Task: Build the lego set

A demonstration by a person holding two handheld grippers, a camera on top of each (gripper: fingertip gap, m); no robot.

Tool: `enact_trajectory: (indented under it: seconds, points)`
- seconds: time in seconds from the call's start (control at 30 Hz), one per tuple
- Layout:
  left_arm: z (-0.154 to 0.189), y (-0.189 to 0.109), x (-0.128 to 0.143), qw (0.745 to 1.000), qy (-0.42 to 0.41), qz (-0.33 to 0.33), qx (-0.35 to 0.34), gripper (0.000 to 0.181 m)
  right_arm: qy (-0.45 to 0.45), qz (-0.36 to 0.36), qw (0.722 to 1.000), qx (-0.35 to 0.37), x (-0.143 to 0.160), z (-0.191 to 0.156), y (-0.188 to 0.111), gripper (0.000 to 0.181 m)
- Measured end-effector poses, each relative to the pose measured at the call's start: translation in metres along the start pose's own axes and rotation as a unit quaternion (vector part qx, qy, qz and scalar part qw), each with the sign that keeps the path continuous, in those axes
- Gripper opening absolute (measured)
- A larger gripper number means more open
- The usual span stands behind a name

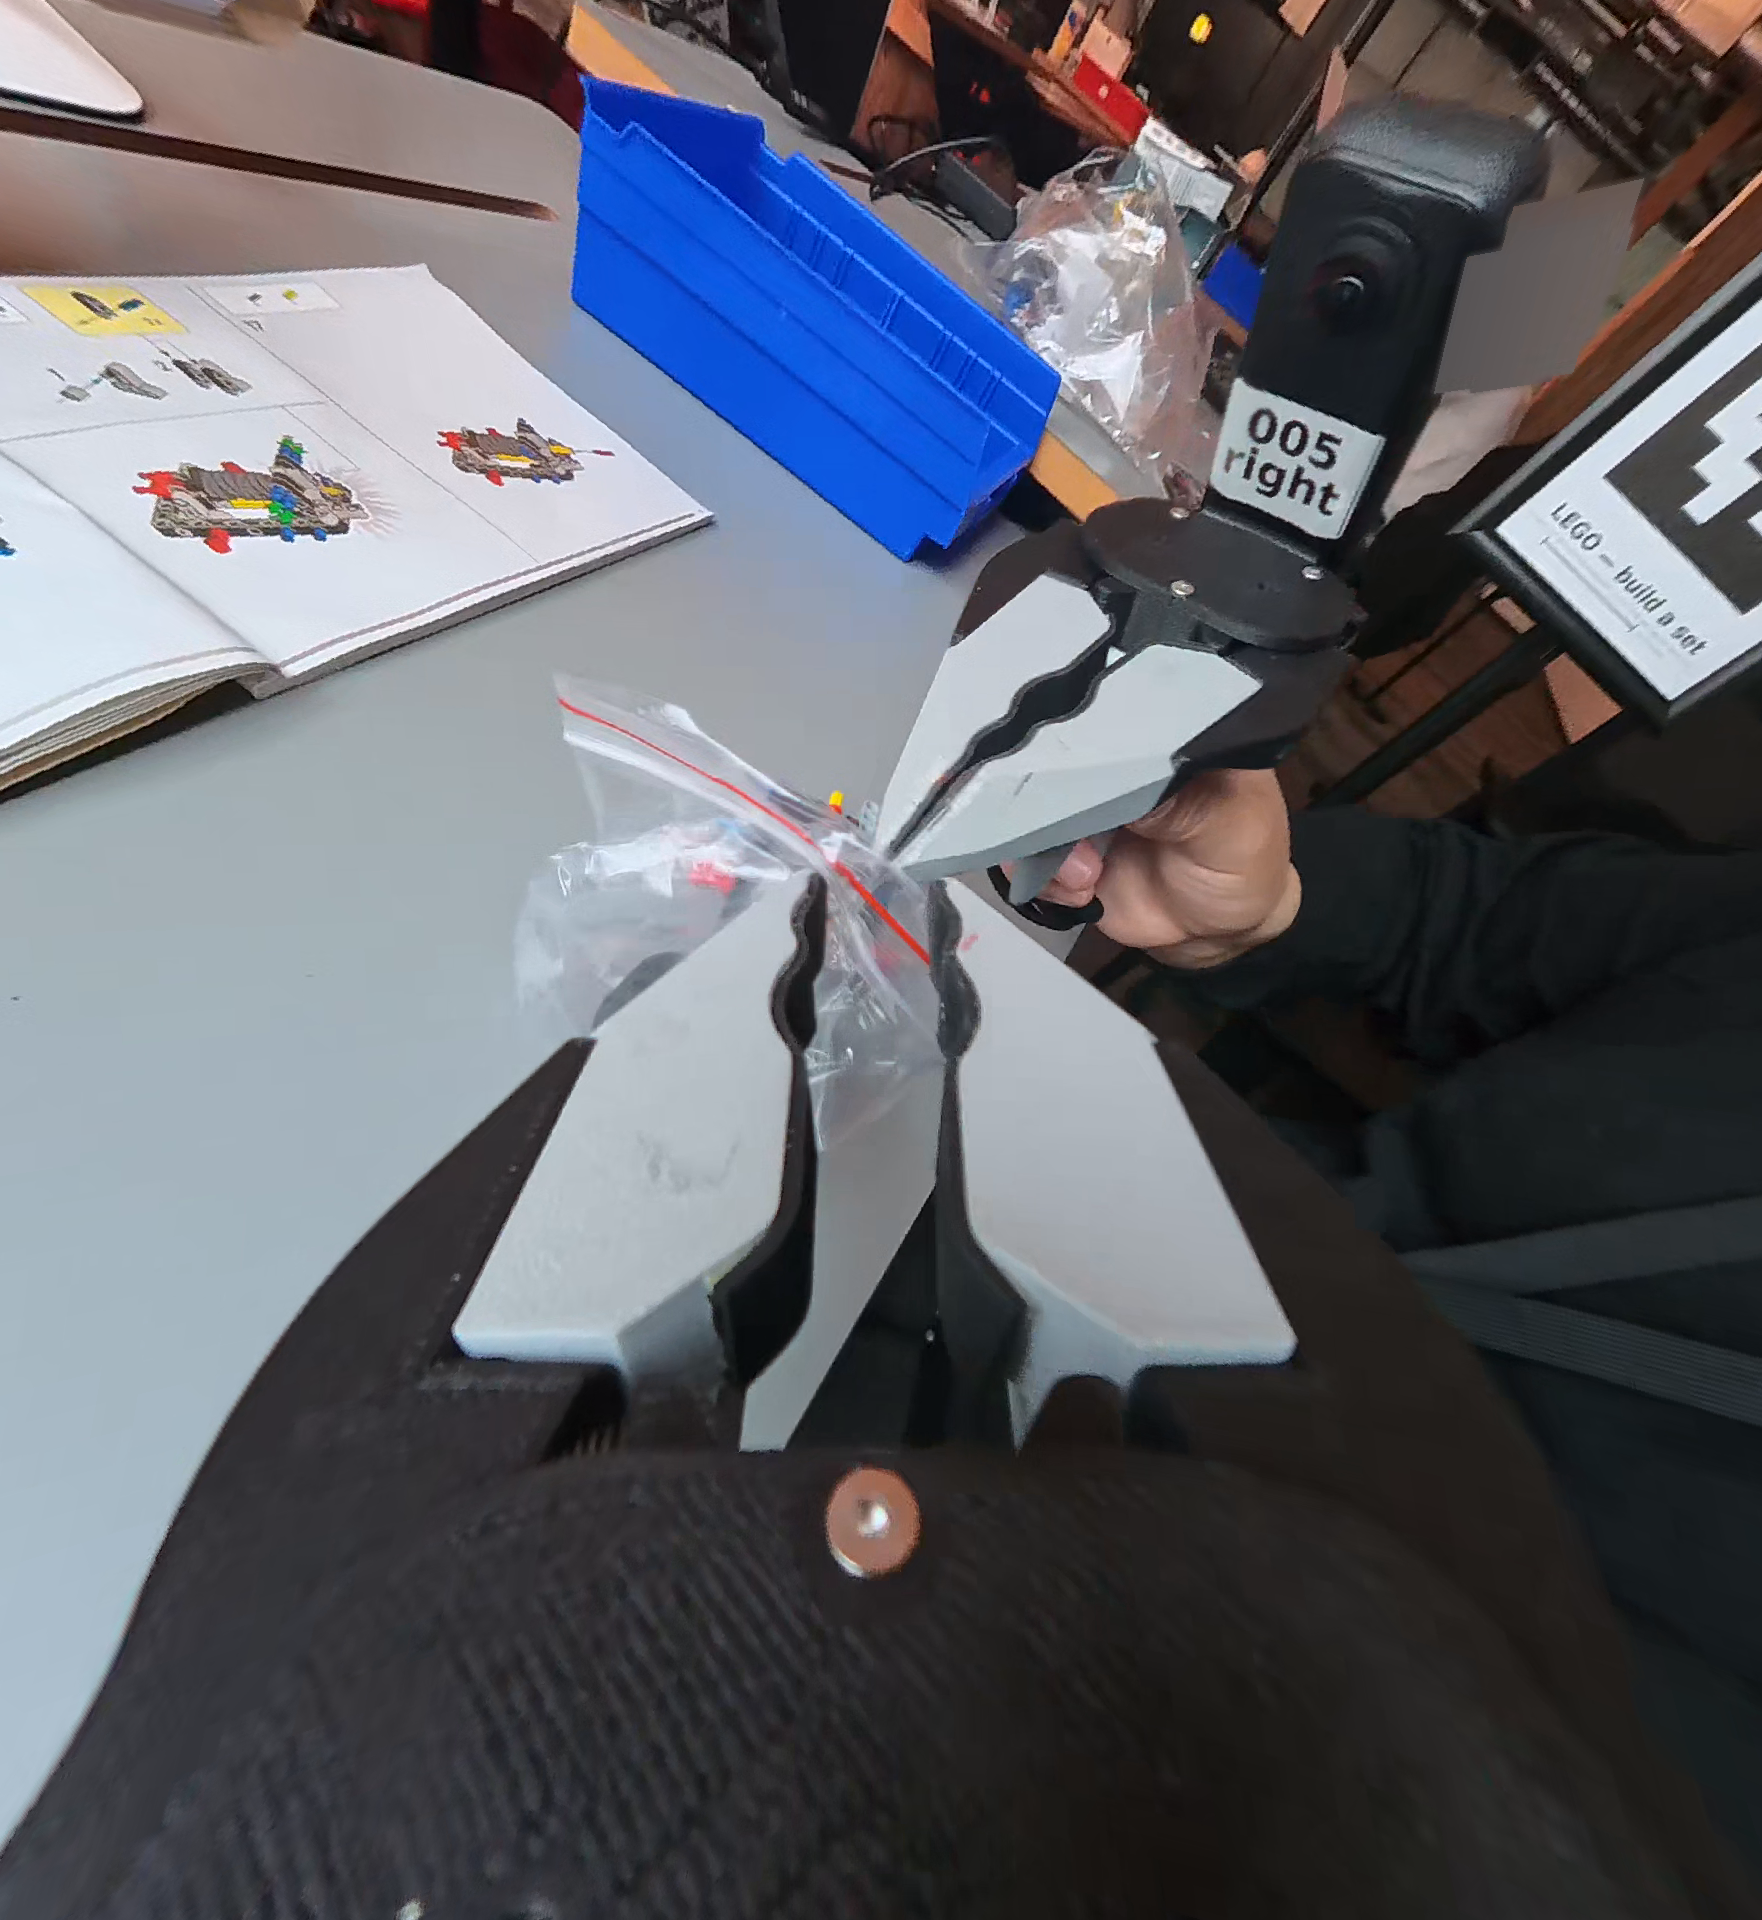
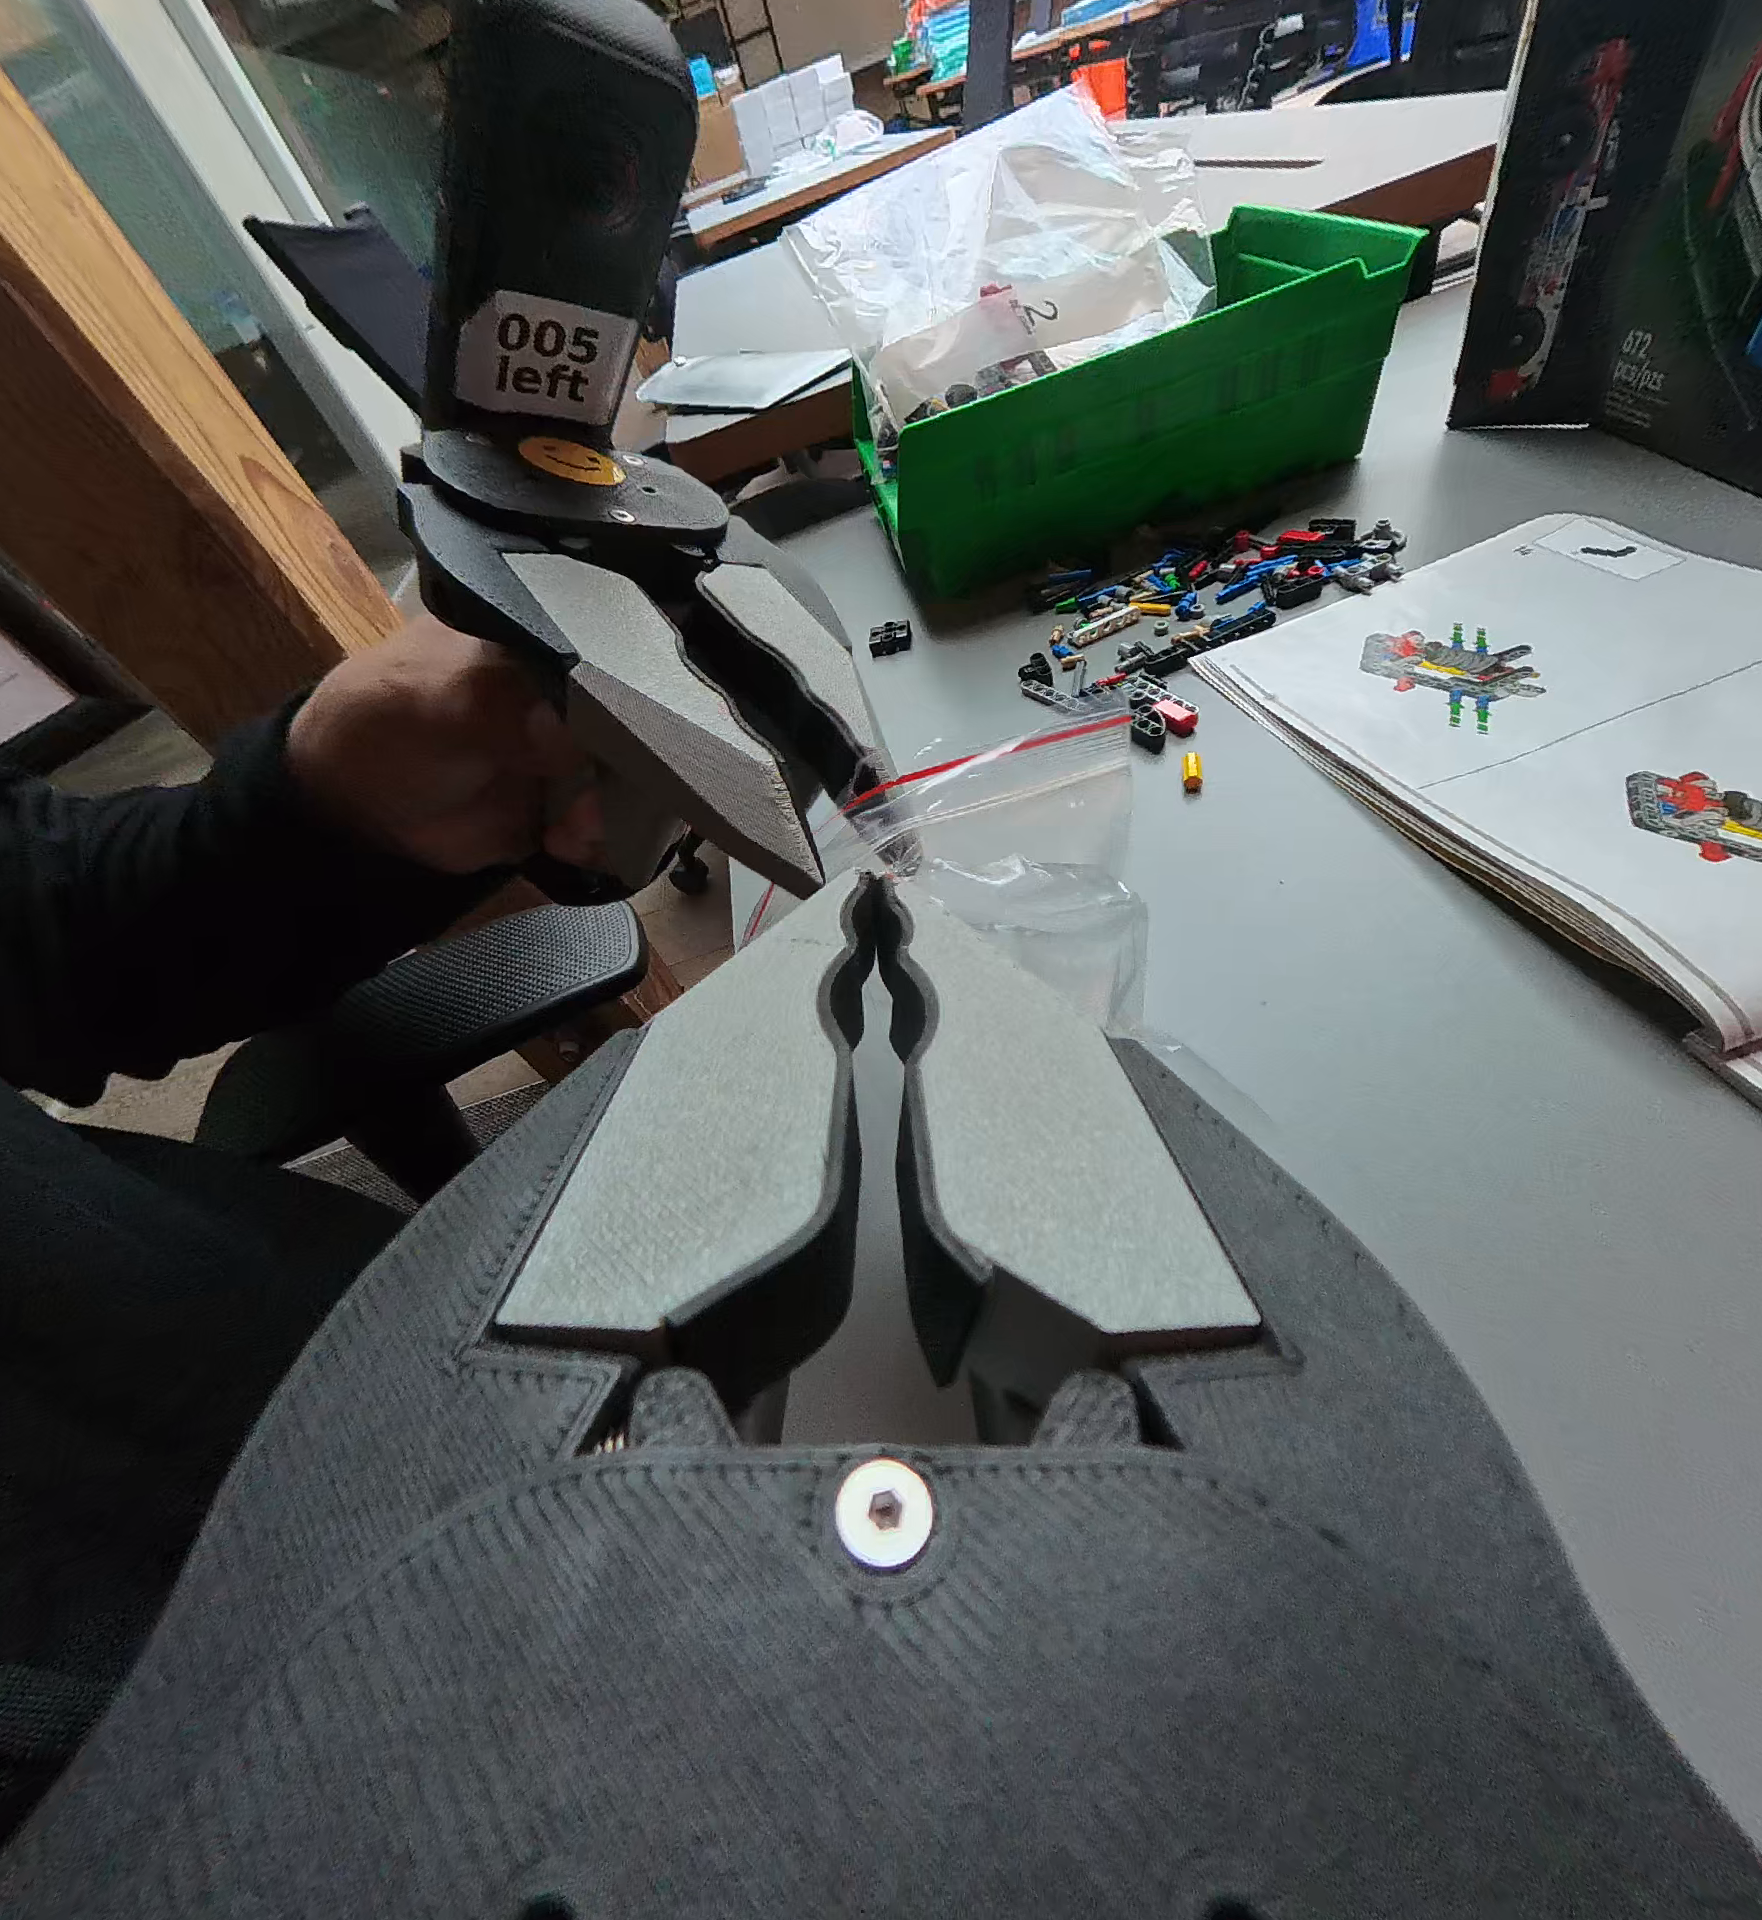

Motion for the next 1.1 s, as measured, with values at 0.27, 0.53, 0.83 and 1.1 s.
enact_trajectory:
  seconds: [0.27, 0.53, 0.83, 1.1]
  points:
    - [-0.003, -0.005, 0.007, 1.0, 0.008, 0.004, 0.004, 0.0, 0.033, -0.001, 0.999, -0.021, 0.004, 0.007, -0.003, 0.0]
    - [-0.005, 0.002, 0.007, 0.995, 0.086, -0.035, -0.036, 0.0, 0.136, -0.006, 0.985, -0.102, -0.011, 0.009, -0.005, 0.038]
    - [-0.014, -0.004, 0.002, 0.99, 0.117, -0.045, -0.07, 0.0, 0.14, -0.081, 0.981, -0.109, -0.003, 0.008, 0.015, 0.0]
    - [-0.044, -0.047, -0.013, 0.988, 0.023, 0.11, -0.103, 0.0, 0.11, 0.002, 0.994, -0.026, -0.014, 0.035, -0.009, 0.0]
Point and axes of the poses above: each gripper's, where its closed fingertips meet, y out along the fingers, x out of its underside, z = x × y across the jaws, the point moved 1 cm from there along -y, back along the fingers, and after that the axes turned 4 degrees about y, right-handed, at the moved point
